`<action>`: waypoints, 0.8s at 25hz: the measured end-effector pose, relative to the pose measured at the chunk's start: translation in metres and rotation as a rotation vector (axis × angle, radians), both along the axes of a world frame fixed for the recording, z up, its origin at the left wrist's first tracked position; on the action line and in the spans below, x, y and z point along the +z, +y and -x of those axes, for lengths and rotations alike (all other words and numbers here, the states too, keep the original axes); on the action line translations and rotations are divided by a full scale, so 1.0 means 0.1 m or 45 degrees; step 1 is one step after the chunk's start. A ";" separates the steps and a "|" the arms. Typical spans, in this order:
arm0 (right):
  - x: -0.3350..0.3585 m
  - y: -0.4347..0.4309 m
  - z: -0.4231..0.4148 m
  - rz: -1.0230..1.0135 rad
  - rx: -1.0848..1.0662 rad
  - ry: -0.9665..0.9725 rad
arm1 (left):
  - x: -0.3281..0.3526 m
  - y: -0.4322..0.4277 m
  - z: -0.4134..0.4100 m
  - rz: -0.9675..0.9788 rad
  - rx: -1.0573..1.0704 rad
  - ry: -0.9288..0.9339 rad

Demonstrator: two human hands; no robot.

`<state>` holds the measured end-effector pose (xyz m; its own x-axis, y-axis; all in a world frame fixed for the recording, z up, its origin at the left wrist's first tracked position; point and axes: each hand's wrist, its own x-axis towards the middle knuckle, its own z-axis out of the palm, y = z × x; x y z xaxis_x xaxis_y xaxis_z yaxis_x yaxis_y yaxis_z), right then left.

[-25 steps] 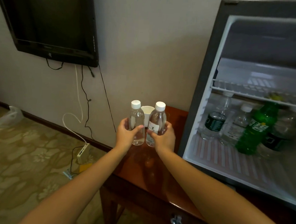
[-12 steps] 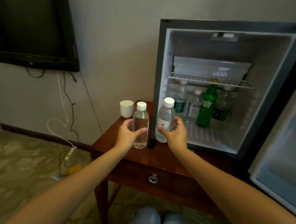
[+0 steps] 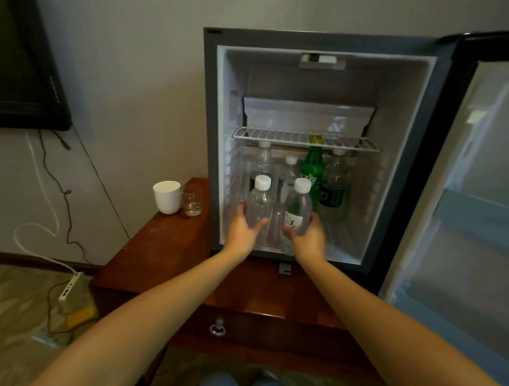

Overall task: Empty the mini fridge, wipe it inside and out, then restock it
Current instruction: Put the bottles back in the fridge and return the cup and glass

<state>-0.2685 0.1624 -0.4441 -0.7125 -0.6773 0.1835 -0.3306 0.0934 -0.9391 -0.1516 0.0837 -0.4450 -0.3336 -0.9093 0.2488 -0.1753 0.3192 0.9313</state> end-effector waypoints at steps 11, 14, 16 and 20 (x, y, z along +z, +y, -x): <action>-0.16 -0.62 0.28 -0.028 -0.009 0.110 | -0.15 -0.54 0.36 0.013 0.061 0.116; -0.18 -0.78 0.29 -0.025 0.004 0.164 | -0.16 -0.62 0.42 0.042 0.082 0.101; -0.19 -0.88 0.30 -0.070 -0.010 0.184 | -0.17 -0.68 0.44 0.075 0.071 0.107; -0.20 -1.02 0.29 -0.105 -0.090 0.192 | -0.20 -0.77 0.47 0.086 0.054 0.094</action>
<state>-0.2978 0.0602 -0.4644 -0.7272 -0.6440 0.2375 -0.4570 0.1962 -0.8676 -0.1986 0.0062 -0.4647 -0.2734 -0.9025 0.3328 -0.1216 0.3757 0.9187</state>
